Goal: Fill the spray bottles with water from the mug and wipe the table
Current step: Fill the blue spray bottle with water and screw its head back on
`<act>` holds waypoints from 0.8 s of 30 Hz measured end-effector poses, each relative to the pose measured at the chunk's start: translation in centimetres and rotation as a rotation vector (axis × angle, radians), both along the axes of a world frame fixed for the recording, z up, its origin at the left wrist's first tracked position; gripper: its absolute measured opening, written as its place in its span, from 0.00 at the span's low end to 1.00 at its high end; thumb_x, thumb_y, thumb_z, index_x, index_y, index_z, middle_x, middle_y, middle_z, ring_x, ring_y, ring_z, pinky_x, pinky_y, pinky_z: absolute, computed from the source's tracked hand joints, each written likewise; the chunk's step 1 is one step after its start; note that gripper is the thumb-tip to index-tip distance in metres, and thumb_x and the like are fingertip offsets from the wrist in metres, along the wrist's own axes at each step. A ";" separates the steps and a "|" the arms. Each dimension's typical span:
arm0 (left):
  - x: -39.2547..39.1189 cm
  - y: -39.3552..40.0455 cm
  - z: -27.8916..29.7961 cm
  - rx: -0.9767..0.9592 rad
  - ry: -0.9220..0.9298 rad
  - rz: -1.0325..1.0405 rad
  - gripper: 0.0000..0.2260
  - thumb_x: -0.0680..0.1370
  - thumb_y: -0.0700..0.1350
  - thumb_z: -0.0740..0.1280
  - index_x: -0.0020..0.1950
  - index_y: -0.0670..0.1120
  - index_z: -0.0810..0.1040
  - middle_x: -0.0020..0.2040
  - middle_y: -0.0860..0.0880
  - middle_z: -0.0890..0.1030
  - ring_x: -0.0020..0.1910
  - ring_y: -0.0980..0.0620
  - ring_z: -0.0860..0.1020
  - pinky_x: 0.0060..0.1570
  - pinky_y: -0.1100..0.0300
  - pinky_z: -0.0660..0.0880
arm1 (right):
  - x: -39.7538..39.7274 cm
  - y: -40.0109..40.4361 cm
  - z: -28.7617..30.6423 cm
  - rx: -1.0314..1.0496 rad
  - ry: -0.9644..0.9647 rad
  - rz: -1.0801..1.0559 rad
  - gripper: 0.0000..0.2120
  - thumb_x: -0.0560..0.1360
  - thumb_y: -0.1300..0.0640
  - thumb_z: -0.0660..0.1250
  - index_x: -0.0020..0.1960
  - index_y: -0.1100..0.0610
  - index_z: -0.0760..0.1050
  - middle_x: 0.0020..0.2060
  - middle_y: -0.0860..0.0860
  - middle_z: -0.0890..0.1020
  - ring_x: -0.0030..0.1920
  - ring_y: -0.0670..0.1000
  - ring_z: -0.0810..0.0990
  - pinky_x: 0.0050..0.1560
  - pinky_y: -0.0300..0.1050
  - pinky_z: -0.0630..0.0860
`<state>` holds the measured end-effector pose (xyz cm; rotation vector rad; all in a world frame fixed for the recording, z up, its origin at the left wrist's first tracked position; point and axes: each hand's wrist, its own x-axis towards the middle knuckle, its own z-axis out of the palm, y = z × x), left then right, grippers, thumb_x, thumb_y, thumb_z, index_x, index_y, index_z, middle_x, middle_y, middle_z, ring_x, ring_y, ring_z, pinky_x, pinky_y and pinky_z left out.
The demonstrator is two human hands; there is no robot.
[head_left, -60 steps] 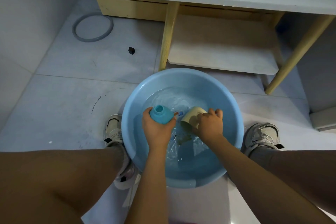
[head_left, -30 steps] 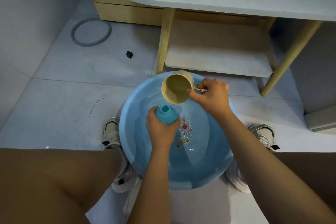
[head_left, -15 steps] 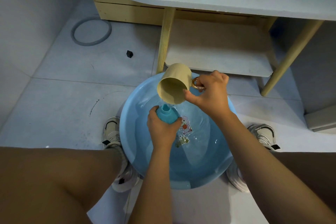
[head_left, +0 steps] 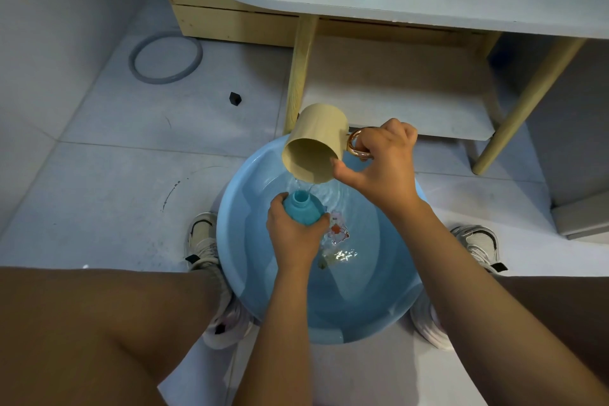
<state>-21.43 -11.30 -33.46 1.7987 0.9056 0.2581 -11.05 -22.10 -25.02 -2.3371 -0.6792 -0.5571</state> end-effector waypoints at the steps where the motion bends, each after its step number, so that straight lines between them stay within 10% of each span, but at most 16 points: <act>1: 0.0 0.0 0.0 -0.001 0.001 -0.001 0.34 0.59 0.49 0.80 0.61 0.48 0.70 0.55 0.50 0.76 0.53 0.49 0.76 0.54 0.49 0.77 | 0.0 0.0 0.0 -0.002 -0.005 0.003 0.19 0.64 0.41 0.67 0.31 0.57 0.69 0.29 0.44 0.70 0.38 0.49 0.65 0.46 0.40 0.52; 24: 0.2 0.0 0.6 0.008 0.003 -0.004 0.32 0.61 0.48 0.81 0.59 0.50 0.69 0.55 0.51 0.75 0.53 0.51 0.75 0.52 0.56 0.76 | -0.1 0.4 0.6 -0.010 -0.151 0.058 0.18 0.64 0.44 0.70 0.33 0.59 0.71 0.30 0.49 0.75 0.40 0.49 0.65 0.50 0.43 0.57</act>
